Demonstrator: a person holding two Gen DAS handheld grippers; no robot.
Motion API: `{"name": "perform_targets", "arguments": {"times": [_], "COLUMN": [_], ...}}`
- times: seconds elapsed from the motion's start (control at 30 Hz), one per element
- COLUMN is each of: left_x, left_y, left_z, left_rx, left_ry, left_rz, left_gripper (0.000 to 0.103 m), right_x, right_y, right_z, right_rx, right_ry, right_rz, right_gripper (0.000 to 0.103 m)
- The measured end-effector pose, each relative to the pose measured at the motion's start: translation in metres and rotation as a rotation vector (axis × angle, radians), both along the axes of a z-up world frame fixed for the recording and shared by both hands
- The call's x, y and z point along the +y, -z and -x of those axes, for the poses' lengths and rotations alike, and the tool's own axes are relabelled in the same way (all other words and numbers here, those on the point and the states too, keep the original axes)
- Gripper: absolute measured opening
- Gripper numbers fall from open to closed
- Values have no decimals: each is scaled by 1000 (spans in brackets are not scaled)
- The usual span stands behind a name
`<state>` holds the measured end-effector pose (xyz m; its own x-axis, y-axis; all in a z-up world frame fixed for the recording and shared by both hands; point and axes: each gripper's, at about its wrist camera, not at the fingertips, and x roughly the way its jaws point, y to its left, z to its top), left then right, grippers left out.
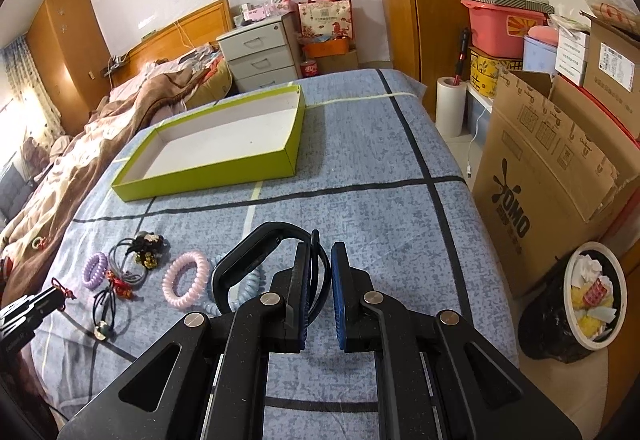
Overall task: Organize jewelry
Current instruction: 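Drop the black band in the yellow-green tray from the right tool while the left drops the red charm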
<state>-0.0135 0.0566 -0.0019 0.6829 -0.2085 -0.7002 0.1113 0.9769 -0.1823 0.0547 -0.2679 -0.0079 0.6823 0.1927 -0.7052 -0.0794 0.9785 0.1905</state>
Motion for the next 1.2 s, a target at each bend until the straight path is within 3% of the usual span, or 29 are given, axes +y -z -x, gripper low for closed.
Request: {"name": "perform_targets", "arguments": {"times": [0.3,0.57,0.97,1.2], "left_x": [6,8,-3,-8], "left_y": [-27,-50,-53,-48], "left_z": [-16,-58,-135,-176], "left_rx": [-52,-77,-52,-27], "left_ry": [-15,-5,39,61], "left_rz": [-8,-3,20,25], "left_gripper": [17,17,17,17], "right_x": [4,8,31,44], "right_y": [-23,-42,-48,-32], "right_z": [-6,-32,-99,-139], "right_rx": [-34,-50,-25,27], "right_ry": [-5,-1,-16,-15], "right_rz": [-14,-35,-41,-16], "right_gripper": [11,11,11,11]}}
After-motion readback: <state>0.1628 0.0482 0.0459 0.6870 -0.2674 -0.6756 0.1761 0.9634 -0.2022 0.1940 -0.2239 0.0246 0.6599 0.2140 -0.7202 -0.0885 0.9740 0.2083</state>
